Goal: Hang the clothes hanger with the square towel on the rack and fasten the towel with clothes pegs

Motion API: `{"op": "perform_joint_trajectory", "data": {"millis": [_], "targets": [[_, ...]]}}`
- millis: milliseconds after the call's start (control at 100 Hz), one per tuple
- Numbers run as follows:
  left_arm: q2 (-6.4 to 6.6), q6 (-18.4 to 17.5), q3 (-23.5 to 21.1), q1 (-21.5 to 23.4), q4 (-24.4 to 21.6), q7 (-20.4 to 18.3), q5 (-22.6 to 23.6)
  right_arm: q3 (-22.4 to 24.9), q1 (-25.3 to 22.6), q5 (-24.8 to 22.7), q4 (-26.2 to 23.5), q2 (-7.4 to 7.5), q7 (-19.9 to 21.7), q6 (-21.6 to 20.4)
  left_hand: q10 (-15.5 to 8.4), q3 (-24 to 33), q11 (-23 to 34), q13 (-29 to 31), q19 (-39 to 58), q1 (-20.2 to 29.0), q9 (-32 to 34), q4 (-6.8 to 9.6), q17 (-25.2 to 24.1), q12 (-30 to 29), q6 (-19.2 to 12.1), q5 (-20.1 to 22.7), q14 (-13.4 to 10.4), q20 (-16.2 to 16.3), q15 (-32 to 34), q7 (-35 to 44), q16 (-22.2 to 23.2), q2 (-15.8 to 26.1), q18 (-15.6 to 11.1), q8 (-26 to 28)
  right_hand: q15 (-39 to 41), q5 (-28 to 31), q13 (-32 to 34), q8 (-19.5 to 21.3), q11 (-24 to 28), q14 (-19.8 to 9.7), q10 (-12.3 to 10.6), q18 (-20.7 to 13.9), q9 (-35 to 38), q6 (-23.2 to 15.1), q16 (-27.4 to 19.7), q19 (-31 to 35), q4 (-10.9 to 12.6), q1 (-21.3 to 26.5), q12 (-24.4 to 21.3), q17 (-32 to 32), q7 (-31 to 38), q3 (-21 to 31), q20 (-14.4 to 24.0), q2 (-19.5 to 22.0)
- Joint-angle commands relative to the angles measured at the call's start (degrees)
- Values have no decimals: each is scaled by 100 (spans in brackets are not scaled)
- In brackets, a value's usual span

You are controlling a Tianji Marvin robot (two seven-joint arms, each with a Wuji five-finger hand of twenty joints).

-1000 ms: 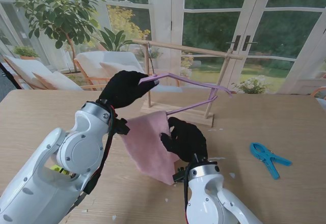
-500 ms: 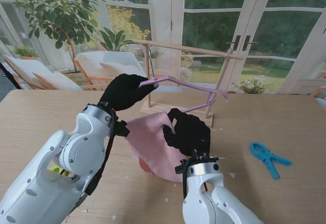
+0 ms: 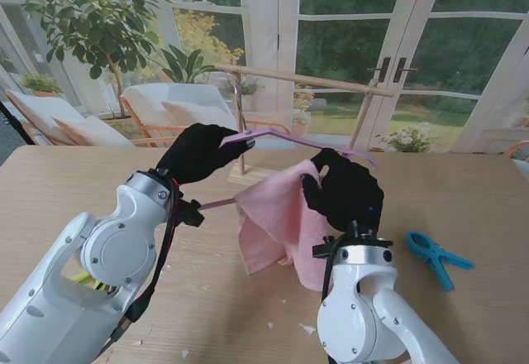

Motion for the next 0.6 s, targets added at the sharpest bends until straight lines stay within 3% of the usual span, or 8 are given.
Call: {"op": "perform_joint_trajectory", "data": {"millis": [0, 410, 590], "targets": [[-6, -14, -51, 25, -73, -73, -40, 79, -115, 43, -65, -17, 58, 78, -119, 71, 309, 285, 1679, -29, 243, 235, 228, -19, -25, 311, -362, 161, 736, 108, 59, 193, -113, 118, 266, 102, 179, -22, 209, -112, 19, -481, 227, -127, 122, 446, -145, 202, 90, 221, 184, 125, 2758, -48], [-47, -60, -265, 20, -74, 20, -391, 353, -360, 161, 0, 1, 203, 215, -86, 234, 360, 283, 1679, -101, 242, 223, 208, -36, -3, 363, -322, 217, 737, 103, 92, 154, -23, 119, 424, 132, 173, -95, 251, -160, -197, -503, 371, -77, 235, 554, -50, 82, 126, 381, 254, 215, 2667, -80], [-49, -23, -333, 11, -152, -19, -532, 369, -355, 235, 120, 11, 294, 216, -80, 256, 372, 283, 1679, -114, 241, 218, 204, -39, -1, 366, -321, 231, 738, 102, 102, 151, -4, 120, 91, 105, 169, -219, 84, 59, -312, -359, 294, -135, 82, 463, -9, -56, 37, 160, 303, 212, 2597, -52]]}}
